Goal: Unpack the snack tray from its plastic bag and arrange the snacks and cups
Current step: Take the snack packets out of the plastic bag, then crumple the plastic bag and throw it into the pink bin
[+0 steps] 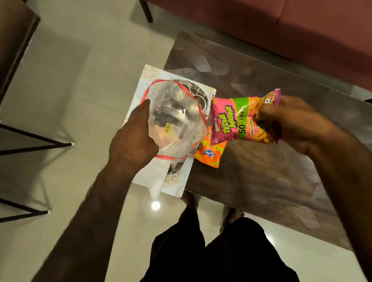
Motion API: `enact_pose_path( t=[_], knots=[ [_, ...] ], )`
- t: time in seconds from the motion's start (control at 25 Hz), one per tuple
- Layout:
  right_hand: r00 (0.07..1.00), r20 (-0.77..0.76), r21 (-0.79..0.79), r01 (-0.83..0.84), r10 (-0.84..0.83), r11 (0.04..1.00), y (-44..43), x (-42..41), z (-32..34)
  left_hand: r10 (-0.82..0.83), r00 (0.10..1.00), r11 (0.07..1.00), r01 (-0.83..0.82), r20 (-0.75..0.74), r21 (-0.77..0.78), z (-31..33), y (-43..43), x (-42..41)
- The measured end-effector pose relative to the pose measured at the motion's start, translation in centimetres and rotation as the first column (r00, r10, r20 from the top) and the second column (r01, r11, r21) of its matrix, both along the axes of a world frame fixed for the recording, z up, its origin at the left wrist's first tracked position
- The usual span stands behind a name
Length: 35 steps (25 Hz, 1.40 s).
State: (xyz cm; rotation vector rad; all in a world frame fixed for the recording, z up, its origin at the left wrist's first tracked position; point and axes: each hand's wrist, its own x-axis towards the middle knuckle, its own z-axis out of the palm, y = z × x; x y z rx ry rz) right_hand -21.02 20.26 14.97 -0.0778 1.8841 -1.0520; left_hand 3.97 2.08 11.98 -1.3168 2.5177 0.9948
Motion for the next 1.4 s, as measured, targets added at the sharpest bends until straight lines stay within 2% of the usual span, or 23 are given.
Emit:
enact_pose_path(
  t=[0.12, 0.24, 0.36, 0.6, 0.72, 0.84, 0.92, 1.0, 1.12, 1.2, 1.28, 1.4],
  knots=[
    [0.985, 0.006, 0.184, -0.17, 0.172, 0.968, 2.9, -2.2, -5.0, -0.022, 1.0, 1.0, 0.022, -0.011, -0.012, -0.1, 0.3, 0.0],
    [0.893, 0.06, 0.424, -0.428, 0.447, 0.798, 4.3, -2.5, -11.8, -0.035, 0.999, 0.999, 0.035, -0.001, -0.036, -0.8, 0.6, 0.2],
    [0.788, 0.07, 0.535, -0.547, 0.612, 0.643, 4.4, -1.7, -17.4, -0.029, 1.0, 0.998, 0.029, 0.004, -0.048, -1.3, 1.0, 0.2],
    [0.703, -0.027, 0.604, -0.555, 0.711, 0.572, 2.7, -0.1, -23.7, -0.03, 0.999, 0.998, 0.028, -0.037, -0.047, -1.9, 1.4, 0.6],
    [0.711, -0.108, 0.61, -0.504, 0.695, 0.611, 2.2, -0.1, -23.9, -0.022, 0.998, 0.999, 0.02, -0.062, -0.037, -1.7, 1.3, 0.8],
    [0.638, -0.332, 0.677, -0.352, 0.695, 0.647, 2.1, 0.5, -21.2, -0.022, 0.997, 1.0, 0.022, -0.071, -0.002, -1.4, 1.1, 0.8],
    [0.619, -0.502, 0.567, -0.293, 0.605, 0.77, 1.6, 1.6, -18.3, 0.008, 0.994, 0.998, -0.002, -0.107, 0.056, -1.0, 0.9, 0.8],
    [0.693, -0.496, 0.332, -0.406, 0.523, 0.852, 0.5, 3.0, -15.4, 0.041, 0.987, 0.993, -0.023, -0.158, 0.115, -0.9, 0.7, 0.8],
    [0.803, -0.351, -0.035, -0.525, 0.481, 0.851, -2.6, 5.7, -11.3, 0.103, 0.968, 0.968, -0.045, -0.228, 0.247, -0.8, 0.4, 0.5],
    [0.83, -0.28, -0.217, -0.545, 0.483, 0.81, -4.6, 7.7, -9.9, 0.151, 0.954, 0.928, -0.047, -0.258, 0.37, -0.9, 0.6, 0.5],
    [0.835, -0.258, -0.211, -0.54, 0.486, 0.815, -6.0, 9.3, -8.9, 0.116, 0.955, 0.916, 0.003, -0.273, 0.402, -1.1, 1.0, 0.6],
    [0.827, -0.304, -0.164, -0.535, 0.474, 0.829, -6.3, 11.1, -8.0, 0.112, 0.939, 0.902, 0.041, -0.325, 0.43, -1.1, 1.9, 0.6]
  ],
)
